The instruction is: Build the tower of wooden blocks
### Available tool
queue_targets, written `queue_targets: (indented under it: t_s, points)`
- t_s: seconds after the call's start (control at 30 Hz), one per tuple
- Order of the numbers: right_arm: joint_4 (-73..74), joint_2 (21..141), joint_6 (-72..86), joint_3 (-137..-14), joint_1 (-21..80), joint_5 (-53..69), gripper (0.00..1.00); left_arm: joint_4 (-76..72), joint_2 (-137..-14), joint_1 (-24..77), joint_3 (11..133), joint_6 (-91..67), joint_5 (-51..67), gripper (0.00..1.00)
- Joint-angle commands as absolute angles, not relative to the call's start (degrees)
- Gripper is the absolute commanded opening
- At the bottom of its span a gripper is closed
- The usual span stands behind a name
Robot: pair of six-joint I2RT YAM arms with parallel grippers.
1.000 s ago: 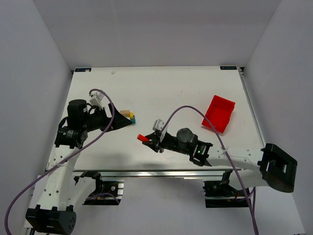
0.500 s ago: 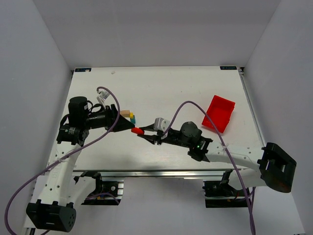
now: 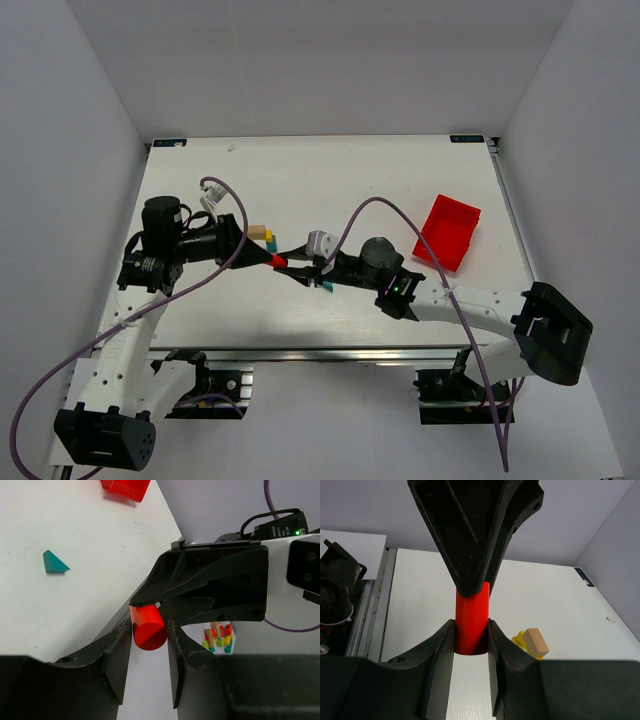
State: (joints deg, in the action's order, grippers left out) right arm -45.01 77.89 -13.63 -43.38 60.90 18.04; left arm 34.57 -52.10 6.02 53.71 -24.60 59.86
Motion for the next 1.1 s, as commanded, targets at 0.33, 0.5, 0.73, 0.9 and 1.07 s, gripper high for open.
queue_targets:
  t_s: [0.33,0.5,0.73,0.9,1.07]
  points:
    - [-46.49,79.01,-12.22,-48.08,59.68,20.12,0.0,37.18,-51.59,6.24,55.72,-22.15,59.51,0.48]
    - [-45.01,79.45,-12.48,-48.69,59.77,22.24,0.0,36.39,-51.68,6.24,56.25,-22.94,58.19,0.46]
    - [-43.68,79.28,-12.92,-48.6,59.68,20.84,0.0,35.51,-51.24,6.24,56.51,-23.91,57.39,0.4]
    - [-44.12,79.37,-12.39,-48.95,59.68,19.52,0.0,37.0,-50.8,6.15,56.6,-22.85,57.57,0.25]
    - [-43.86,80.16,-11.87,-49.92,59.68,18.28,0.1,38.31,-50.62,6.24,57.82,-22.85,55.64,0.0]
